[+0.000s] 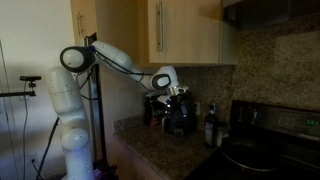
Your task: Move the olive oil bottle to the left
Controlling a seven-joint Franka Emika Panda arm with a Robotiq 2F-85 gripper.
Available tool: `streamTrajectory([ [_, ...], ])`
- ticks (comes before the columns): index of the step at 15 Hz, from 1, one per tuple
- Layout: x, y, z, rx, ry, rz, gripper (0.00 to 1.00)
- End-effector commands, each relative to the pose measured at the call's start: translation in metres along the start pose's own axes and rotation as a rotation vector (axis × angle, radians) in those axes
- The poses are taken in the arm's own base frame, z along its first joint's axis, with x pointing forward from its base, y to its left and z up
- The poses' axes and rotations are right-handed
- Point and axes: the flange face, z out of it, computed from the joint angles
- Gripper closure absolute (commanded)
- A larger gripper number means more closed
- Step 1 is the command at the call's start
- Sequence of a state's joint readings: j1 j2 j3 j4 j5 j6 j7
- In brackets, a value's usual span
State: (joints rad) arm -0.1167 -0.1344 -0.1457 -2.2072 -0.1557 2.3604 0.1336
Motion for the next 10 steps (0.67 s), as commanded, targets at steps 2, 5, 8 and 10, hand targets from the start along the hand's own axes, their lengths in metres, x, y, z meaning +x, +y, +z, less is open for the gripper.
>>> streamTrajectory([
  [2,0.001,0.001,-0.001,0.000,0.000,0.001,0.00],
  [5,0.033,-0.021,0.003,0.009,0.250,0.022,0.00],
  [8,0.063,-0.050,0.010,0.037,0.446,0.041,0.00],
  [10,0.086,-0.048,0.019,0.018,0.554,0.059,0.00],
])
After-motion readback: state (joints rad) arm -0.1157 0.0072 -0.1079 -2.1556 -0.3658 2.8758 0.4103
